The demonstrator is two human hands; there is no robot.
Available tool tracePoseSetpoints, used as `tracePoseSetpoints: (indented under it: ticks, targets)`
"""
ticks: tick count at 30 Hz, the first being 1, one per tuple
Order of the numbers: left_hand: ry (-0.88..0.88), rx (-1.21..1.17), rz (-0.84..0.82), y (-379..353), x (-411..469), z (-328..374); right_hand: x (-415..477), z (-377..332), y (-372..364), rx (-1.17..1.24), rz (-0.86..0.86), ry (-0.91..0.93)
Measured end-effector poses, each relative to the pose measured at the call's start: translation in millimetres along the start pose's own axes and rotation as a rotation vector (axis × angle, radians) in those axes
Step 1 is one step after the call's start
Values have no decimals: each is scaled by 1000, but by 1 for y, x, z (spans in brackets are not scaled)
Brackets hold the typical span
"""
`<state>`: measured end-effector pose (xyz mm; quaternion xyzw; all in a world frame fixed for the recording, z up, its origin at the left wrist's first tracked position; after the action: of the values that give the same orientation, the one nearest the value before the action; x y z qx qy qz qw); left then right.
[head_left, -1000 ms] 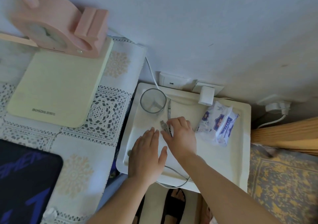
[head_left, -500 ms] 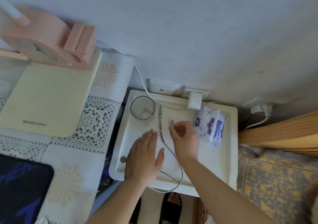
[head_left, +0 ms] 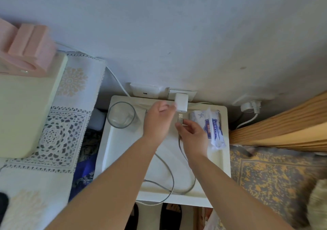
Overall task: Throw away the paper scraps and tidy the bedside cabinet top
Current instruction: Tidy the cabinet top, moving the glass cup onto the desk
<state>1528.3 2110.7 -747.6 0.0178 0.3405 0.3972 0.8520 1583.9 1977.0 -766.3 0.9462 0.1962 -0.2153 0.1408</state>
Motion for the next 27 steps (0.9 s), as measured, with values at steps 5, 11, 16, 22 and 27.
tracePoseSetpoints:
  ticks: [5, 11, 16, 22, 27]
  targets:
    - [154, -160, -131, -13, 18, 3, 2, 0, -1, 48, -11, -2]
    - [253, -320, -183, -22, 17, 0, 6, 0, -2, 62, -15, 8]
    - [286, -345, -184, -21, 23, -3, 8, 1, -2, 86, -35, -19]
    - [299, -386, -190, -23, 23, -5, 10, 3, -2, 147, -39, -91]
    - [292, -417, -207, -25, 23, -6, 13, 3, -2, 139, -36, -132]
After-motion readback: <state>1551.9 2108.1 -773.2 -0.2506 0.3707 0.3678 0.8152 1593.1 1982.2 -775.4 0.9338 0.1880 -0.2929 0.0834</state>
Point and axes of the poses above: each hand's wrist, its own x-axis towards the middle knuckle, its own y-axis out of the back of the hand, z = x × y, the point moved 7 cm from there along x, towards the middle knuckle, and after that the axes turned 6 degrees about y, right-handed, at the moved point
